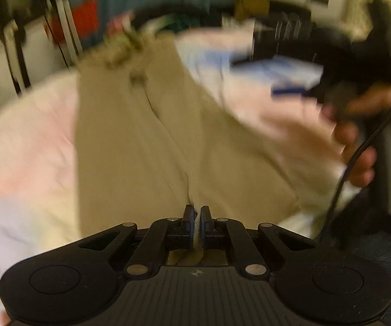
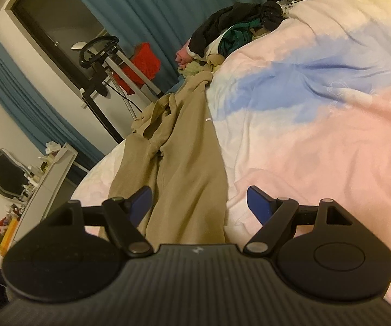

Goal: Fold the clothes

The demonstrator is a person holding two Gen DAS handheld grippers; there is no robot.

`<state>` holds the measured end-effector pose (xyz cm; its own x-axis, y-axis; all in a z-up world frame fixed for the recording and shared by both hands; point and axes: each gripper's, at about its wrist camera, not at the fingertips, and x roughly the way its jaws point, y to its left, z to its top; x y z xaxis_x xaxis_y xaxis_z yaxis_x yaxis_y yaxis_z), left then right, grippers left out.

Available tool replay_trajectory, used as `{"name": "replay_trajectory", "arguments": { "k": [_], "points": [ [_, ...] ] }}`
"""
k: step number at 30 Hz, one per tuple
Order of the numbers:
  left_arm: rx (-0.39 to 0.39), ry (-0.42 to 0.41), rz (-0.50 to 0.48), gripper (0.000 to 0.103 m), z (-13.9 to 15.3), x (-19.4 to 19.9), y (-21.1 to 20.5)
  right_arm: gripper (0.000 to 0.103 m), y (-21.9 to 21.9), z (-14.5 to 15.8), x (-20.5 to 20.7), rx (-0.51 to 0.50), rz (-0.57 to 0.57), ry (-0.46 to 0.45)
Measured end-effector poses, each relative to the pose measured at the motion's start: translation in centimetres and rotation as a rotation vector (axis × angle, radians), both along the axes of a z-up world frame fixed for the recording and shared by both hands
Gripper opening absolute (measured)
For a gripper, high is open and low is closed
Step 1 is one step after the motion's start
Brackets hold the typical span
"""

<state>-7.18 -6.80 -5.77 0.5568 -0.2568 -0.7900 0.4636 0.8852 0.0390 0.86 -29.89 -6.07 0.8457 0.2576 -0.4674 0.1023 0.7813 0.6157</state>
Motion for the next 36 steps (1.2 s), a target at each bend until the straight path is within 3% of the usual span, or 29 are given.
{"name": "replay_trajectory", "arguments": {
  "k": [3,4,5,6,9,12,17,22,28,31,36],
  "points": [
    [-0.071,0.089,0.032,0.025,-0.4,1.3,0.6,0.079,0.0,0.3,-0.2,-0.014,-0.002,-0.015],
    [-0.095,0.119,0.042,0.036,-0.5,1.8,0.8,0.079,0.0,0.4,-0.2,-0.018,-0.001,-0.021],
    [-0.119,0.148,0.053,0.054,-0.6,2.2,1.0,0.079,0.0,0.5,-0.3,-0.021,0.0,-0.028],
    [-0.143,0.176,0.064,0.062,-0.7,2.6,1.2,0.079,0.1,0.7,-0.3,-0.023,0.003,-0.037],
    [-0.202,0.122,0.112,0.068,1.1,3.1,2.3,0.079,0.3,1.3,-0.3,-0.043,0.004,-0.071],
    [-0.213,0.019,0.179,0.083,3.4,4.6,2.4,0.079,0.8,1.8,-0.4,-0.087,-0.001,-0.116],
    [-0.27,-0.133,0.284,0.085,6.4,8.3,2.4,0.078,1.9,2.1,0.0,-0.144,0.036,-0.147],
    [-0.272,-0.168,0.301,0.085,5.6,9.6,3.2,0.073,3.6,2.5,3.3,-0.208,0.142,-0.135],
    [-0.291,-0.192,0.28,0.085,5.7,11.5,6.9,0.073,7.9,4.3,13.5,-0.324,0.276,-0.174],
    [-0.419,-0.138,0.271,0.086,4.7,13.2,8.9,0.073,11.2,5.0,20.1,-0.415,0.319,-0.174],
    [-0.439,-0.057,0.303,0.085,0.9,15.8,10.0,0.072,15.6,4.3,28.6,-0.492,0.384,-0.178]
  ]
}}
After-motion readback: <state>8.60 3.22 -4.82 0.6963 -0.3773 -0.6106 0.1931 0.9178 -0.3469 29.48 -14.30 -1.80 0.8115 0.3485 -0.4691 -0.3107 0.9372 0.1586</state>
